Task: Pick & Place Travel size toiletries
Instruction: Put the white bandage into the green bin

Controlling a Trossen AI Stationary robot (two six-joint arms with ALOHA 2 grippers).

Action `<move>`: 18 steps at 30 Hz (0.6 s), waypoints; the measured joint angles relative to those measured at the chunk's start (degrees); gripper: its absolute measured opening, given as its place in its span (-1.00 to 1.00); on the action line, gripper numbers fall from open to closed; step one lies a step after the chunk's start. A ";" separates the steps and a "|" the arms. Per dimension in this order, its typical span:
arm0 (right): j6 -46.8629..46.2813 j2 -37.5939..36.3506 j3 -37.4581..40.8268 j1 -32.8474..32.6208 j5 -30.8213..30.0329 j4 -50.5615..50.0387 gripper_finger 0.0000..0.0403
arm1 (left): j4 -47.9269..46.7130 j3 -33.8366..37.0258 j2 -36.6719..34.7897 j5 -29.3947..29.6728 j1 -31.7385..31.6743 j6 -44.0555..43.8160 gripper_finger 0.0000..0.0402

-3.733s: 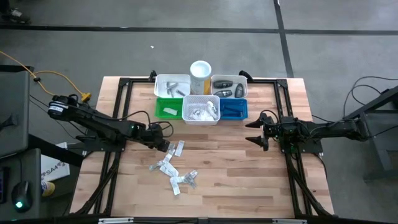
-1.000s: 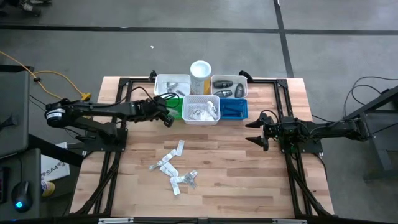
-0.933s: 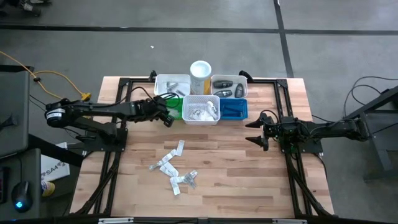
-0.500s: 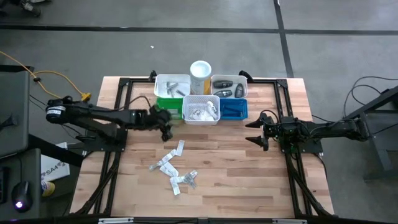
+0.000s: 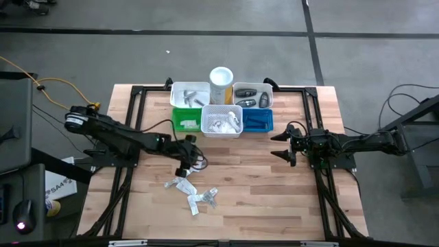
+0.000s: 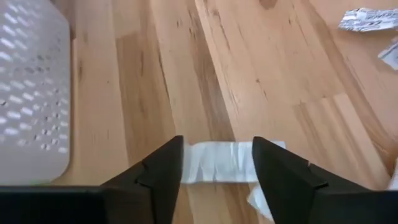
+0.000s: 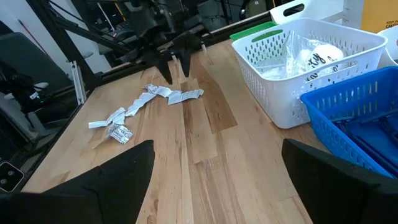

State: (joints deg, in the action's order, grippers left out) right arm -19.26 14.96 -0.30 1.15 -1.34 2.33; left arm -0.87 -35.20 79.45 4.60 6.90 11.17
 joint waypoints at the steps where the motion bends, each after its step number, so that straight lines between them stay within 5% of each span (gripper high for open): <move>1: 0.02 -0.01 -0.01 0.00 0.00 -0.01 0.72 | 0.86 0.00 0.75 -0.20 -0.09 0.43 -0.01; 7: 0.02 0.00 0.00 -0.02 0.02 -0.02 0.72 | 4.23 -0.01 4.06 -0.94 -0.12 0.83 0.26; 18: 0.02 -0.02 0.00 0.00 0.00 0.00 0.72 | 4.37 0.02 7.79 -0.83 -0.16 1.06 0.28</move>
State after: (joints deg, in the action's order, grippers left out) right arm -19.25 14.94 -0.30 1.15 -1.34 2.33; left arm 3.51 -35.18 87.23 3.77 6.74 12.23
